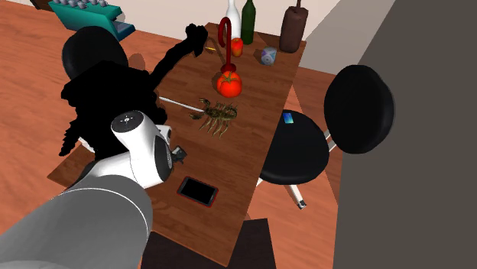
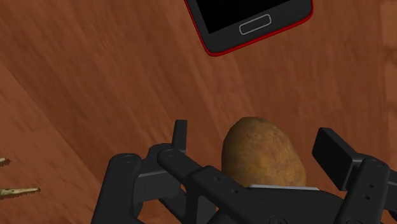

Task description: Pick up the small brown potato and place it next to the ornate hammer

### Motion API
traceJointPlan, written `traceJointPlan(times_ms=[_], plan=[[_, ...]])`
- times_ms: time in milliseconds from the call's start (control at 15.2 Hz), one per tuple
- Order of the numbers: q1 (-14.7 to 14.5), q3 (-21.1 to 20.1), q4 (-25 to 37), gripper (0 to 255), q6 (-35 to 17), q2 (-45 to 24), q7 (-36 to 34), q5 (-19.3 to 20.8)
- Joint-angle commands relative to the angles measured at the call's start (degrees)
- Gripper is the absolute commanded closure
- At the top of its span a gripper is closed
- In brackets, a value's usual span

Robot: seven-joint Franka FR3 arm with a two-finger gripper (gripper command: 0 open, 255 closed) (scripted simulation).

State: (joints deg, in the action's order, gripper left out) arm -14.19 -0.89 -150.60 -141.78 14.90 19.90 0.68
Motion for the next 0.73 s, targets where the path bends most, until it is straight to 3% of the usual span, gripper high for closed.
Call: traceJointPlan(times_ms=[0,132,660], plan=[[-0.1,0.0,0.5,0,3.4,2.8,0.1,-0.1],[-0.1,0.0,1.9,0,7.5,5.6,0.1,-0.2],[-0.1,0.0,1.9,0,7.5,5.6,0.1,-0.2]])
